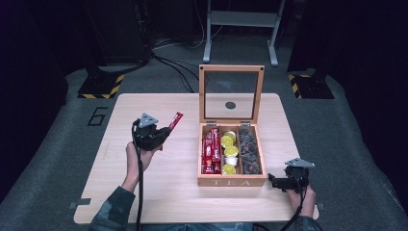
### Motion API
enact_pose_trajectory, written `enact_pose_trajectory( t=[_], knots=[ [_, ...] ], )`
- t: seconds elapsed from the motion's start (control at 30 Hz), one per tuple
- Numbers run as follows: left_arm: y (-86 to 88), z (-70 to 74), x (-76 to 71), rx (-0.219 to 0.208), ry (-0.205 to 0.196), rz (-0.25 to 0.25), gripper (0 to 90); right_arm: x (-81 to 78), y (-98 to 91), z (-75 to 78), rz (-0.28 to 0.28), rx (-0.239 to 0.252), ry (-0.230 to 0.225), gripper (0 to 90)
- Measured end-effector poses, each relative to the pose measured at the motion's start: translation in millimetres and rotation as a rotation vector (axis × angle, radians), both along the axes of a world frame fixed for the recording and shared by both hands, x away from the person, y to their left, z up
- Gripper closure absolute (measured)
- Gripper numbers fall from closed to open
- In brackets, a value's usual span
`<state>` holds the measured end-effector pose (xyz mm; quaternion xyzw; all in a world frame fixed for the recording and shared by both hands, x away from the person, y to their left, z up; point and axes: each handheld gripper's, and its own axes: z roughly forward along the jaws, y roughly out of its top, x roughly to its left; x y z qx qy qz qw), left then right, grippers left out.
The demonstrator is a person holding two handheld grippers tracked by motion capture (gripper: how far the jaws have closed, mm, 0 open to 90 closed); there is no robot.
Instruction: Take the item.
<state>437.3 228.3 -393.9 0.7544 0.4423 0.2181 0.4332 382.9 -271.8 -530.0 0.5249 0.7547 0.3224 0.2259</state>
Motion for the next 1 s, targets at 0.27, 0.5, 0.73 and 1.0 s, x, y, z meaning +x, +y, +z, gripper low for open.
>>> enact_pose_trajectory(
  t=[0.27, 0.5, 0.73, 1.0],
  knots=[
    [16.4, -0.1, 6.5, -0.001, 0.004, 0.040, 83.2, -0.1, 0.1, 0.0, -0.001, 0.000, 0.000, 0.8],
    [27.9, -3.2, 14.0, 0.005, 0.007, 0.079, 83.2, 0.0, 0.0, 0.0, -0.001, 0.000, 0.000, 0.8],
    [38.1, -6.4, 20.4, 0.002, 0.007, 0.119, 83.2, 0.0, 0.0, 0.0, -0.001, 0.000, 0.000, 0.8],
    [48.4, -13.6, 29.8, -0.013, 0.007, 0.164, 83.2, -0.1, 0.1, 0.0, -0.001, 0.000, 0.000, 0.8]
  ],
)
